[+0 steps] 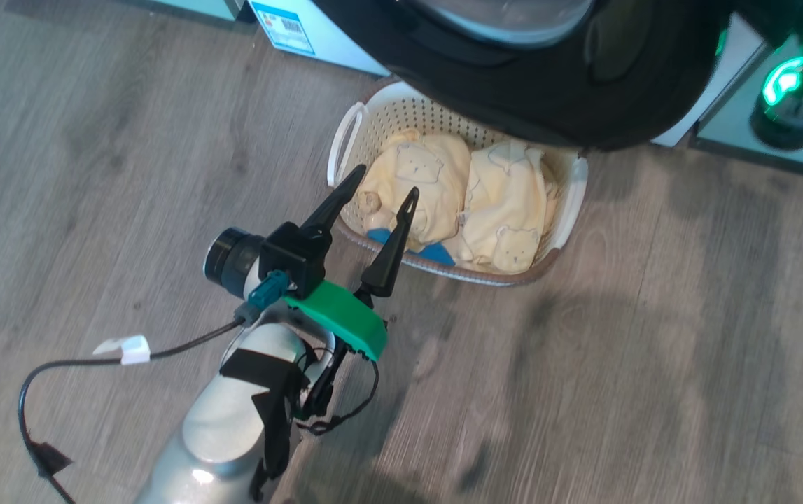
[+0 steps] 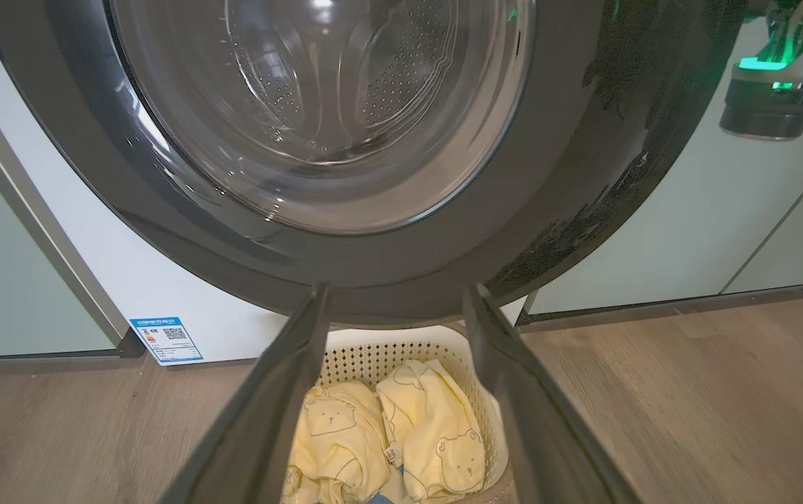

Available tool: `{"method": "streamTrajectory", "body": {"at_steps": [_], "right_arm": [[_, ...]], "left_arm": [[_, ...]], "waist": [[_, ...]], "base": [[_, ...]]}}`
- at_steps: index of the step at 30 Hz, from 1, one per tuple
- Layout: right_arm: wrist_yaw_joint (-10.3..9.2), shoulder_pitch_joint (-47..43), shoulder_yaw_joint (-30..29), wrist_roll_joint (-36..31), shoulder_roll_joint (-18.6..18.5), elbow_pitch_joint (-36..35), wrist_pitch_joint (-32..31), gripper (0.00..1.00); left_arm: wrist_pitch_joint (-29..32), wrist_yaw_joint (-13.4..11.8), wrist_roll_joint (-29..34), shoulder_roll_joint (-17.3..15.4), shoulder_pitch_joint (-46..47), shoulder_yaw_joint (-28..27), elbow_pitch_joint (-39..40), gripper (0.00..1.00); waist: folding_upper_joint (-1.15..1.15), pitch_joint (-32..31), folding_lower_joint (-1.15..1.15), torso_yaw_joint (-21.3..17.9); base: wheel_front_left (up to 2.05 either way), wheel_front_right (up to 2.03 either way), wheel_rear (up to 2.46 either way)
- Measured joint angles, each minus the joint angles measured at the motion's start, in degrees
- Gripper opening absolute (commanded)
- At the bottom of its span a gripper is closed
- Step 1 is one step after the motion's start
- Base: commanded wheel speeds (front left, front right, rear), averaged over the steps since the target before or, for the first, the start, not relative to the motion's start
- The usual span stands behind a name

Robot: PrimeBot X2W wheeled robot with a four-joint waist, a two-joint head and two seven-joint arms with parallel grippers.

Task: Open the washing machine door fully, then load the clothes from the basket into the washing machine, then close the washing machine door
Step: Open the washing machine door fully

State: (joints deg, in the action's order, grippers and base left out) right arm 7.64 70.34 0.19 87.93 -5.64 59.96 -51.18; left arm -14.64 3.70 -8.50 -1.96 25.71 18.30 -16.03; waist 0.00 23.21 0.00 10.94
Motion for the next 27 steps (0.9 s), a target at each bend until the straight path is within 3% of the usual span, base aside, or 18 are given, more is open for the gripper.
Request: {"method": "streamTrajectory", "body": {"at_steps": [14, 27], "right_arm": [[0.0, -9.41, 2.63, 3.76, 0.99, -7.06, -2.8, 0.0], [0.0, -16.75, 15.19, 14.14, 1.15, -13.81, -1.24, 0.0]], "left_arm": [[0.0, 0.76, 0.94, -0.02, -2.43, -1.55, -1.14, 1.0], [0.0, 1.24, 1.54, -0.03, -4.81, -1.85, -1.82, 1.0]], "waist": [[0.0, -4.68, 0.0, -0.08], [0.0, -8.32, 0.0, 0.31]], "base": [[0.0, 0.0, 0.0], [0.0, 0.0, 0.0]]}}
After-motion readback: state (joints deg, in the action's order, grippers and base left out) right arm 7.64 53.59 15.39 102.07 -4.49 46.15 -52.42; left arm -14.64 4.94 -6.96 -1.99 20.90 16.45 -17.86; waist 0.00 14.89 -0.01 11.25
